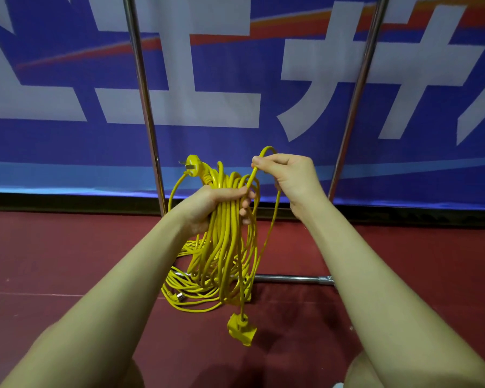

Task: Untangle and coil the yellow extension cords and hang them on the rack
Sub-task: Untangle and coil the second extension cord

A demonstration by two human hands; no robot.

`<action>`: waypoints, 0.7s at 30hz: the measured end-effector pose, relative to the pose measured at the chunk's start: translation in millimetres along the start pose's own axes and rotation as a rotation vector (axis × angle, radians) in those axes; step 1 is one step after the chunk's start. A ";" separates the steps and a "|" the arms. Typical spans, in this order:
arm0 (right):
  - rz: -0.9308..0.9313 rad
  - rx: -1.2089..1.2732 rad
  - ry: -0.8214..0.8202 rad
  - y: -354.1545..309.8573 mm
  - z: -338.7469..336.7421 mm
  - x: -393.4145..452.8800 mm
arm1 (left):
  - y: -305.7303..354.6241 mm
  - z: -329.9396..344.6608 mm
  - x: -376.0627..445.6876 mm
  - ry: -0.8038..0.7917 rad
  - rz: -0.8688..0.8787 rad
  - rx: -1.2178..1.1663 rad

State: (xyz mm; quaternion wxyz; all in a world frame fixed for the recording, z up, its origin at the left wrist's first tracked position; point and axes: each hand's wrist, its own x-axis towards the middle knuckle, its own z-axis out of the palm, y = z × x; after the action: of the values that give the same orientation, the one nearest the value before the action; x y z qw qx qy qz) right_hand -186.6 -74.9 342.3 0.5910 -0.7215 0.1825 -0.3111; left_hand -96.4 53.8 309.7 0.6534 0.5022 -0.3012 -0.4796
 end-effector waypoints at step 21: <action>0.299 0.186 -0.650 30.1 18.7 -18.6 | 27.2 1.5 11.0 0.285 0.391 -0.794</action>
State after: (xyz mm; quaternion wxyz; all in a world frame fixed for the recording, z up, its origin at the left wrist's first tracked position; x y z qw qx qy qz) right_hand -184.8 -56.4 306.9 0.7200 -0.6914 0.0596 0.0091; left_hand -84.9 44.1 334.9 0.9082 0.2079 -0.0906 -0.3518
